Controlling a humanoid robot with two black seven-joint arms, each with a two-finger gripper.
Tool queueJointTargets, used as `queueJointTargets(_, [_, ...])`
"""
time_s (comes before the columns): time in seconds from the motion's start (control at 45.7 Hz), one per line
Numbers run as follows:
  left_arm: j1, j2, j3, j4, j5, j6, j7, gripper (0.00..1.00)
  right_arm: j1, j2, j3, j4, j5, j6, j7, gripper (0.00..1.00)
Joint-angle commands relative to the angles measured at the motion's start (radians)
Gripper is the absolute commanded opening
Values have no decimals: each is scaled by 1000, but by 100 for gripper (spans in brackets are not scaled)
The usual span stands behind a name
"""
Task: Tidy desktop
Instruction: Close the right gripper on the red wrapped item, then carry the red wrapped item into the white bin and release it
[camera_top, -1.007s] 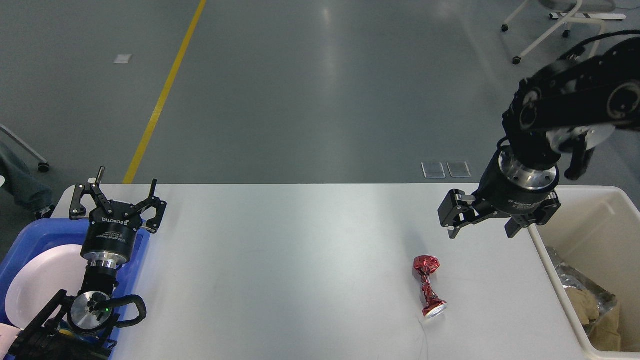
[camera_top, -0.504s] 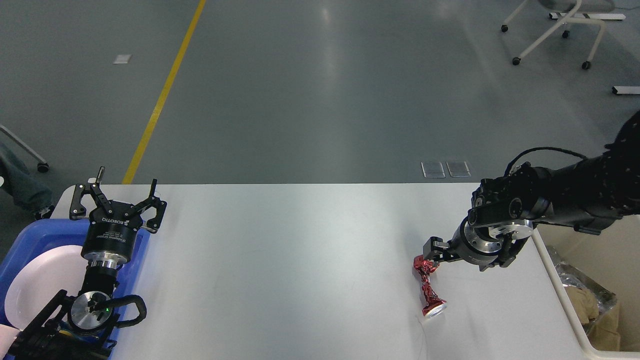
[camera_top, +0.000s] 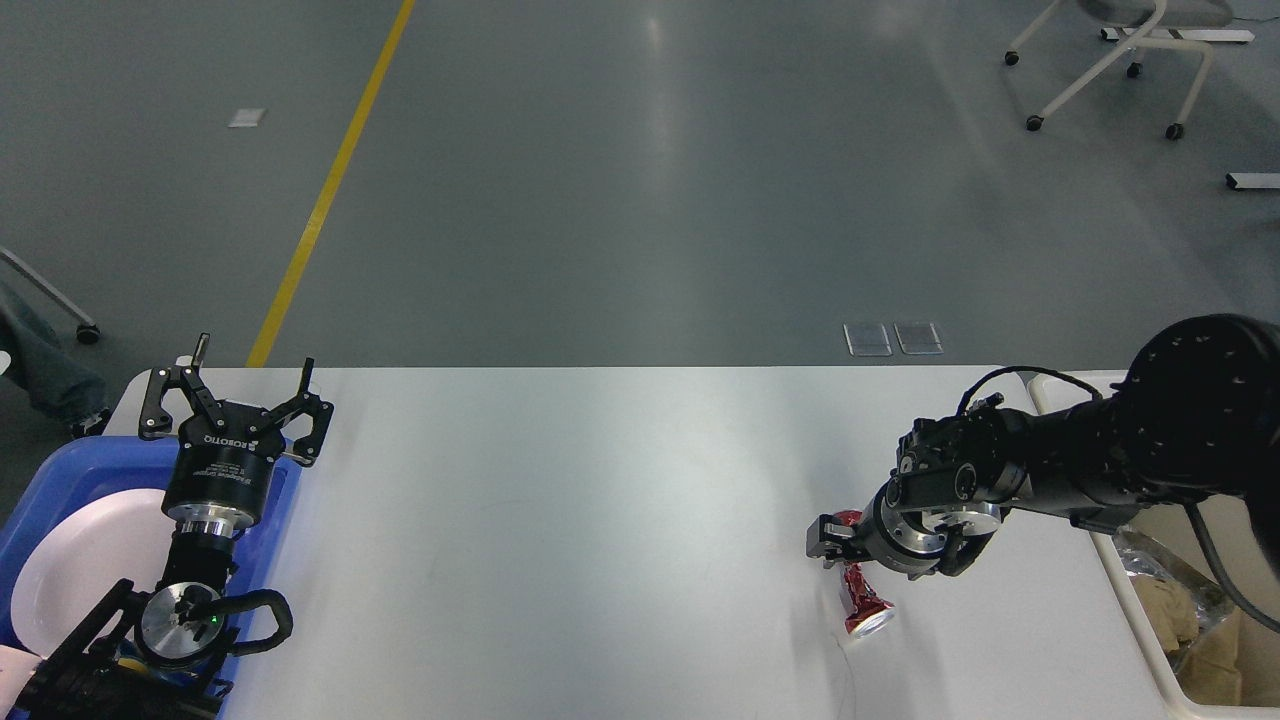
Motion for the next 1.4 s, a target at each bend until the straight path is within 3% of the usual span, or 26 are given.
queueJointTargets(0.0, [0, 0, 0, 0, 0, 0, 0, 96, -35, 21, 3, -39, -1, -8, 1, 93])
queueJointTargets(0.416, [0, 0, 0, 0, 0, 0, 0, 96, -73, 32, 2, -57, -8, -43, 1, 51])
queueJointTargets(0.526, [0, 0, 0, 0, 0, 0, 0, 96, -73, 32, 2, -56, -8, -43, 0, 30])
queueJointTargets(0.635, [0, 0, 0, 0, 0, 0, 0, 96, -76, 30, 2, -54, -6, -42, 0, 1])
queueJointTargets(1.051, [0, 0, 0, 0, 0, 0, 0, 96, -30, 20, 2, -3, 6, 10, 1, 0])
queueJointTargets(1.248, [0, 0, 0, 0, 0, 0, 0, 96, 132, -68, 2, 154, 22, 53, 7, 0])
queueJointTargets(1.379, [0, 0, 0, 0, 0, 0, 0, 96, 307, -167, -3, 240, 124, 147, 9, 0])
